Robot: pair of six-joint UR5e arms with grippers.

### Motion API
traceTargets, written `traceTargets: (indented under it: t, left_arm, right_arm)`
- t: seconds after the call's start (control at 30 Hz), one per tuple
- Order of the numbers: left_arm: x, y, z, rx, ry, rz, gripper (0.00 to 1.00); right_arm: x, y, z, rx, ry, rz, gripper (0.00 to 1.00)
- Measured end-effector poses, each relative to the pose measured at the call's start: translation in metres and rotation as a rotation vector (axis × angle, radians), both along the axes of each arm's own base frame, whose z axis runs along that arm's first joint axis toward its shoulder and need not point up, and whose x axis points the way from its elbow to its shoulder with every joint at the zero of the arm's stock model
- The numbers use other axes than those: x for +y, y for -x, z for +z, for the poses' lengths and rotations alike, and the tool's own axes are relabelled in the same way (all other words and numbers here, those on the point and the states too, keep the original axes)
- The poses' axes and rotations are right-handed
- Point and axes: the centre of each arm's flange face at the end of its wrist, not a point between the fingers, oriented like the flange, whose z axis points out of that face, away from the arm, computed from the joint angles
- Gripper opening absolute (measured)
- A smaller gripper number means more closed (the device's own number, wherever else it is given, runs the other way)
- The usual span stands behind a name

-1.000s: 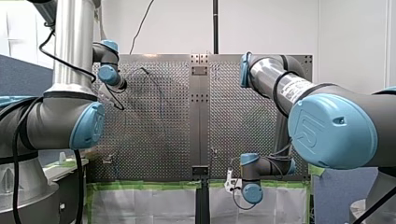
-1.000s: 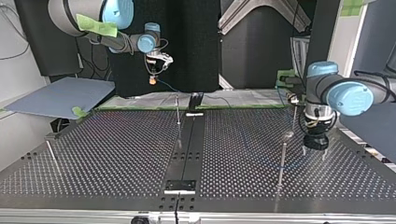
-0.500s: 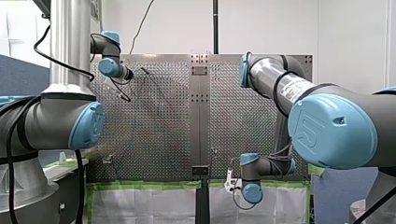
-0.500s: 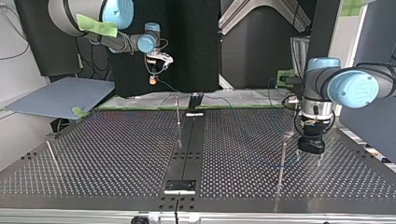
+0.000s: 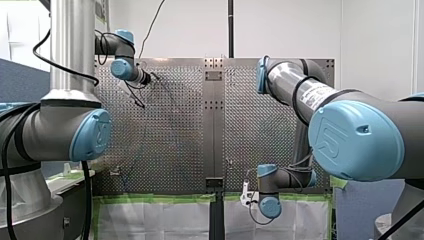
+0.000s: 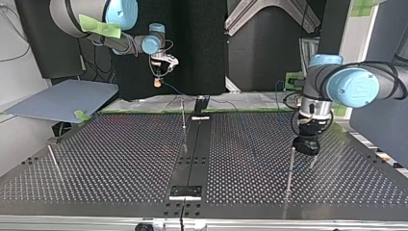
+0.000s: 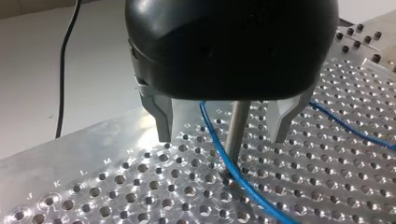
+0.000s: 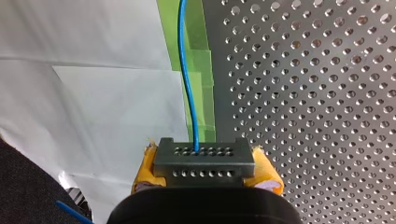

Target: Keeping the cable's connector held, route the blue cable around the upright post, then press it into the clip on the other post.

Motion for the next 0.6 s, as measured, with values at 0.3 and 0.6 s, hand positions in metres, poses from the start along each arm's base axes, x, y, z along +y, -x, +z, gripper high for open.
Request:
traceTargets:
  t: [0.3,0.6]
  left_arm:
    - [-0.004,0.013,-0.01,0.046,-0.029,0.016,1.0]
    - [-0.01,0.035,0.011,0.001,-0.03,0.009,1.0]
  right_arm:
    - [0.001,-0.001,0.0,0.0,-0.001,0.002,0.0]
    - [0.002,-0.001,0.0,0.0,-0.002,0.003,0.0]
